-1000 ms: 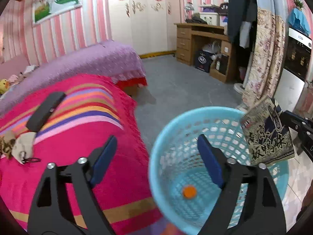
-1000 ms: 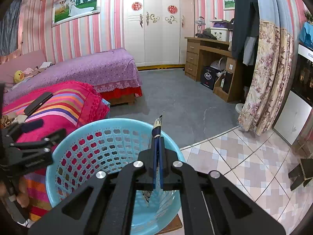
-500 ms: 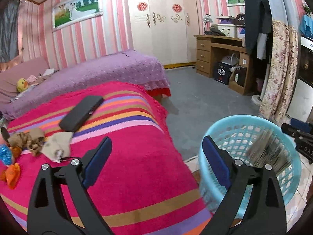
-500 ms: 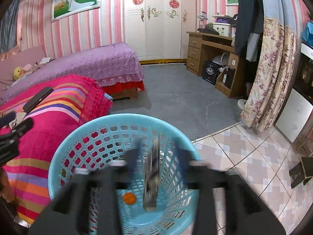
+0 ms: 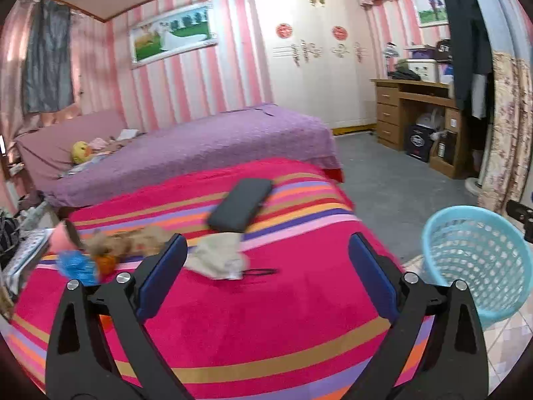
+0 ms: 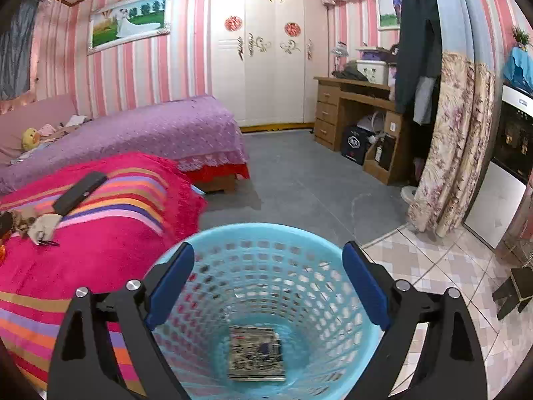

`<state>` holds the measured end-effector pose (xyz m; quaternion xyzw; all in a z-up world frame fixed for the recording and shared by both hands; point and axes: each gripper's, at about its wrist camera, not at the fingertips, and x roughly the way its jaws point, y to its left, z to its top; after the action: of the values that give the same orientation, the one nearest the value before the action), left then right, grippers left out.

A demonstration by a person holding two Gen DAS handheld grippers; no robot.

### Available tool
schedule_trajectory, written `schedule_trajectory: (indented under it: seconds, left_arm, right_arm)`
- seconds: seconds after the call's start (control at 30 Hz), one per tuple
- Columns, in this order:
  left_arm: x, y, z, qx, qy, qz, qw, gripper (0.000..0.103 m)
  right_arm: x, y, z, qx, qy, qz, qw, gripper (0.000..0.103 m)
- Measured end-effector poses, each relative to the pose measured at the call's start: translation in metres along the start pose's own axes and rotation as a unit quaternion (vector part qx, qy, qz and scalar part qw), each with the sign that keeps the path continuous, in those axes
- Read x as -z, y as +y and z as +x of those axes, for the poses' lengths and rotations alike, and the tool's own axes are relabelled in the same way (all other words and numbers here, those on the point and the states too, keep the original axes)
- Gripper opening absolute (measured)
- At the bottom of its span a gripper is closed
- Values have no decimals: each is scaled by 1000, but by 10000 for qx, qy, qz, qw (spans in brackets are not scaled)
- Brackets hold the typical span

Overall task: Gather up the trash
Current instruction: 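Move both open tools back over the bed, then grasp the orange peel with the left tool while the right tool grasps the beige cloth pouch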

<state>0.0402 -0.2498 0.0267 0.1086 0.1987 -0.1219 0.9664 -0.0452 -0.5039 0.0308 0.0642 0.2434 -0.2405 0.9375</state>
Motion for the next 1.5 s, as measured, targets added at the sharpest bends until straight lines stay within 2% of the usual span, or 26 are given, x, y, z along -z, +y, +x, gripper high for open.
schedule_trajectory:
  seconds: [0.17, 0.37, 0.7, 0.83, 1.03, 1.23, 1.33, 1.43, 1.5]
  left_arm:
    - [5, 60, -18, -390, -59, -53, 9992, 97]
    - [23, 134, -28, -841, 29, -190, 9963, 97]
    - [68, 236, -6, -1330, 479, -636, 9879, 97]
    - [85, 265, 3, -1231, 738, -802, 9864, 97]
    - [100, 278, 16, -1170, 1060, -716, 9849, 97]
    - [108, 291, 39, -954, 1447, -927, 9805, 97]
    - [112, 291, 50, -700, 1681, -966, 9785, 87]
    - [114, 287, 62, -470, 1912, -975, 9756, 69]
    - [112, 285, 64, -359, 1903, -962, 9763, 60]
  right_arm:
    - [0, 39, -18, -110, -191, -218, 9995, 90]
    - [6, 96, -28, -456, -232, -450, 9977, 90]
    - [20, 171, -23, -768, -133, -986, 9921, 90]
    - [21, 189, -19, -884, -98, -1014, 9909, 90]
    - [22, 220, -15, -1072, -46, -1078, 9884, 90]
    - [25, 242, -5, -1207, 96, -1061, 9870, 90]
    - [26, 251, -1, -1279, 141, -1057, 9860, 90]
    - [27, 261, 3, -1341, 192, -1129, 9843, 90]
    - [27, 268, 6, -1390, 227, -1193, 9828, 90]
